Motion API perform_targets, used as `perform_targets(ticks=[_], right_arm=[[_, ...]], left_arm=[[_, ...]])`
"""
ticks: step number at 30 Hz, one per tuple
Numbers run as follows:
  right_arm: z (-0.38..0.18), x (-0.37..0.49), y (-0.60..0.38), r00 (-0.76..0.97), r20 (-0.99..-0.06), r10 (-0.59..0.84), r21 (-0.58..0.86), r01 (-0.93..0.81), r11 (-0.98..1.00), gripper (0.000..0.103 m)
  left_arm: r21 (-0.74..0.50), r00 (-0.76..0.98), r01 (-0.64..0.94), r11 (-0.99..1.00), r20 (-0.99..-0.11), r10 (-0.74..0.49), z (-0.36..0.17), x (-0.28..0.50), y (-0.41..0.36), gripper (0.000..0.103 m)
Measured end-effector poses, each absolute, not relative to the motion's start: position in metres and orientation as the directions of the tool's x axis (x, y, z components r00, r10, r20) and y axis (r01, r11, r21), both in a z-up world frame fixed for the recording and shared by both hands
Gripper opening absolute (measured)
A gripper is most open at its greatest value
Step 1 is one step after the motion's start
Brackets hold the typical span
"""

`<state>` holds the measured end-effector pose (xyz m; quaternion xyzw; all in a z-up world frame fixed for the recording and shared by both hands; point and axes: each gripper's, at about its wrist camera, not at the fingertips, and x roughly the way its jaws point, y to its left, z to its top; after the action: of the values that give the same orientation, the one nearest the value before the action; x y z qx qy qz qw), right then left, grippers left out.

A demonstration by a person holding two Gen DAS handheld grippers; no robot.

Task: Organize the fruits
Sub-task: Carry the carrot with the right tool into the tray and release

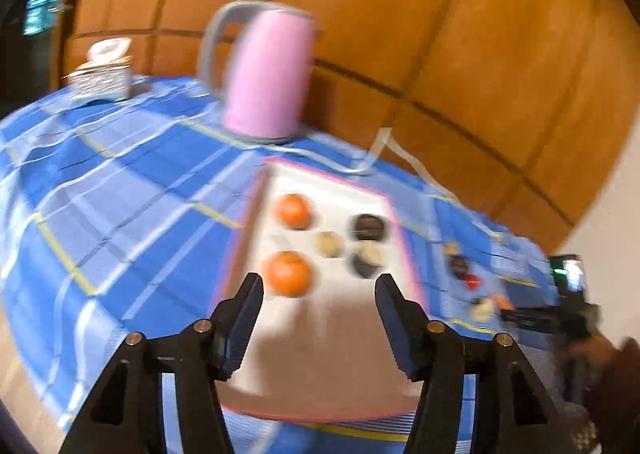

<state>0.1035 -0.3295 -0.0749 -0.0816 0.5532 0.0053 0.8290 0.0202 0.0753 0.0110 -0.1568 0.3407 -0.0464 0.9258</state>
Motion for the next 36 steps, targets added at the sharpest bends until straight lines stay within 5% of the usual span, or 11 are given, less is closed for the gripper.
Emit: perform_targets(ticks=[14, 29, 36], right_arm=[[-0.041, 0.09, -0.324, 0.51, -0.86, 0.007, -0.036, -0.075, 0.997, 0.022], [0.003, 0.056, -0.183, 0.544, -0.752, 0.372, 0.115, -0.448, 0.886, 0.022], [-0.009, 0.067, -0.114, 0.5, -0.778, 0.38, 0.072, -0.53, 0.845, 0.022]], left_arm=[[-0.248, 0.702, -0.163, 0.955, -0.709, -0.065, -0.021, 0.026, 0.097, 0.07], [-0.208, 0.71, -0.164, 0.964, -0.704, -0.031, -0.021, 0.025, 0.098, 0.07], [-0.19, 0.716, -0.167, 0.967, -0.698, -0.013, -0.021, 0.025, 0.097, 0.074]])
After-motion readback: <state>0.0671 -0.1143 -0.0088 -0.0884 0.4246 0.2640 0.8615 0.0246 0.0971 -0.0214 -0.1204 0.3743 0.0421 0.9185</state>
